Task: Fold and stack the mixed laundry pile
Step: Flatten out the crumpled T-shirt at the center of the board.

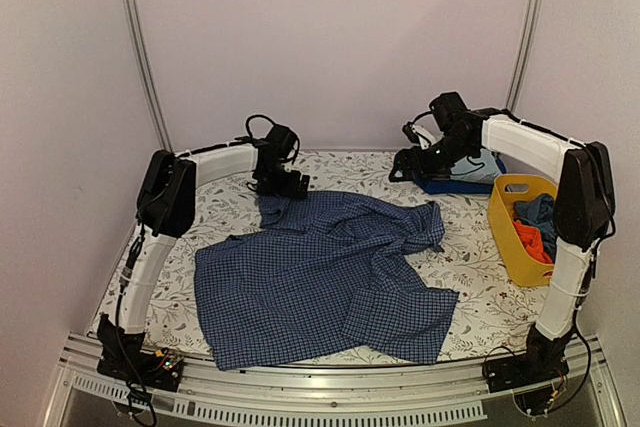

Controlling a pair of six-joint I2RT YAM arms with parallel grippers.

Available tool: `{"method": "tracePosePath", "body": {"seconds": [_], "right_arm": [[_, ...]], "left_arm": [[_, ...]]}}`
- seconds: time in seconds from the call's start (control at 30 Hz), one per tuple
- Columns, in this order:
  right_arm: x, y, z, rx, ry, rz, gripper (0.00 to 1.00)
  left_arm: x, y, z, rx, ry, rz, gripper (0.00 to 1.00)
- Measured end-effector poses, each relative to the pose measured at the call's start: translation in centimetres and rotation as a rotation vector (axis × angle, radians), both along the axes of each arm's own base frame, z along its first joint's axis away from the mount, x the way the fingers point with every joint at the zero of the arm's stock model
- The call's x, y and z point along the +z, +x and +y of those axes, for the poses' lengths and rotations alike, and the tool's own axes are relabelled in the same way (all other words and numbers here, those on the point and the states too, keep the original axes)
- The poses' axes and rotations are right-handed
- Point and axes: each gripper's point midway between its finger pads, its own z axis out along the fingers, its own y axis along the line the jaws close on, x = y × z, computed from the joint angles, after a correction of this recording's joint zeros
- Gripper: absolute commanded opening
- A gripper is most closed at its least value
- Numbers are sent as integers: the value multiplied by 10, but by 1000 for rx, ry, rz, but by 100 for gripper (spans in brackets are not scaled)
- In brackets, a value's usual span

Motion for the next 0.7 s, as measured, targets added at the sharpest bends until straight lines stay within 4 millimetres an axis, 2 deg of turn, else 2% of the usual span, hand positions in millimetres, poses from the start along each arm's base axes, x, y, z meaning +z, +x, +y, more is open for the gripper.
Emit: {"method": "tracePosePath", "body": {"seconds": [0.03,0.1,0.17,0.2,0.23,0.33,0.4,0.47,0.57,0.6,0.7], "right_arm": [[-5,-1,3,14,-3,8,94],[-12,-2,7,42,-6,15,95],[-17,-1,10,76,-11,7,96],[-18,0,11,94,-12,-2,96],[-18,2,13,108,-12,-12,96],[-16,13,19,146,-12,-56,96],[-17,20,23,167,-6,-77,96],[-20,24,26,182,-5,-85,96],[-25,28,29,205,-2,-88,96],[-26,29,30,212,2,-88,97],[-26,30,31,237,26,-93,97]], "left_arm": [[-8,1,7,23,41,11,97],[-8,6,17,60,84,4,80],[-4,8,27,88,107,5,44],[-3,10,31,97,103,4,30],[-2,12,35,105,96,5,20],[-1,13,51,104,51,32,1],[9,16,57,67,9,28,0],[32,25,59,39,-42,-13,0],[91,36,50,-47,-130,-138,0],[117,37,41,-90,-169,-192,0],[214,27,7,-251,-316,-378,0]]}}
